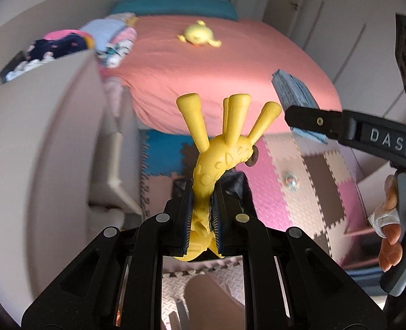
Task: Collect trash
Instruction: 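Carry the giraffe and blue box to the bin and release both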
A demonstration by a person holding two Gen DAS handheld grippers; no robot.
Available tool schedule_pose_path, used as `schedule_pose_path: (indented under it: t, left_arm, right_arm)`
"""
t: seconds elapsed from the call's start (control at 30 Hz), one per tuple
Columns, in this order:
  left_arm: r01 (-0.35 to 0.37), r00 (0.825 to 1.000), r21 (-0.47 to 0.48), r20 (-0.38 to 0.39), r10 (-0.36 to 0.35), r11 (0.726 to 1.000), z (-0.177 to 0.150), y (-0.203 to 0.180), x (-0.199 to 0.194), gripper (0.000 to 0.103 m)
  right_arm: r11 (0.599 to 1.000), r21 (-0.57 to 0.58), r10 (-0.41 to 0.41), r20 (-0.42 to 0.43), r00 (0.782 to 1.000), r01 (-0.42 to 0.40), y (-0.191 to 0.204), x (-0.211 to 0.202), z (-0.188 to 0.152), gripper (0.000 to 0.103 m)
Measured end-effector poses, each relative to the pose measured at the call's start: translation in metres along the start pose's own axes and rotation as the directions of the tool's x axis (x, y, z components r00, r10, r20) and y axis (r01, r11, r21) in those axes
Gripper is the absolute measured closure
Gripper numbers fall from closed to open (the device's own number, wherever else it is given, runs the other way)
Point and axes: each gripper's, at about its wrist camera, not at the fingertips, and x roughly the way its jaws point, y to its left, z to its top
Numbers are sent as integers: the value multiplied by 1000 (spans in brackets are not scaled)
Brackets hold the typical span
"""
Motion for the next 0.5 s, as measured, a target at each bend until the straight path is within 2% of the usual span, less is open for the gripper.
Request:
schedule_pose_path:
  t: [0.13, 0.3, 0.33, 0.37, 0.4, 0.43, 0.5]
  left_arm:
    - [19, 996, 34, -91, -16, 999, -14, -27, 36, 90]
    - [51, 986, 32, -160, -45, 998, -27, -43, 61, 89]
    - [44, 984, 28, -176, -39, 999, -28, -44, 64, 76]
    - [26, 984, 28, -174, -20, 999, -28, -46, 65, 38]
    - [-8, 988, 33, -157, 13, 999, -27, -47, 63, 11]
    - [-22, 992, 38, -121, 27, 999, -27, -48, 58, 6]
    - [-36, 995, 54, -91, 41, 998, -25, -48, 52, 6]
  right_arm:
    - [999, 39, -34, -33, 999, 35, -29, 9, -8, 56]
    - [996, 51, -69, -74, 995, 73, -46, 20, -11, 53]
    - [995, 51, -85, -81, 993, 90, -48, 22, -11, 42]
    - [992, 57, -106, -72, 992, 111, -49, 22, -11, 33]
    - [991, 58, -115, -60, 991, 119, -51, 21, -11, 23]
    - [990, 53, -127, -42, 991, 129, -52, 18, -11, 23]
    - [992, 45, -120, -39, 992, 122, -54, 17, -10, 23]
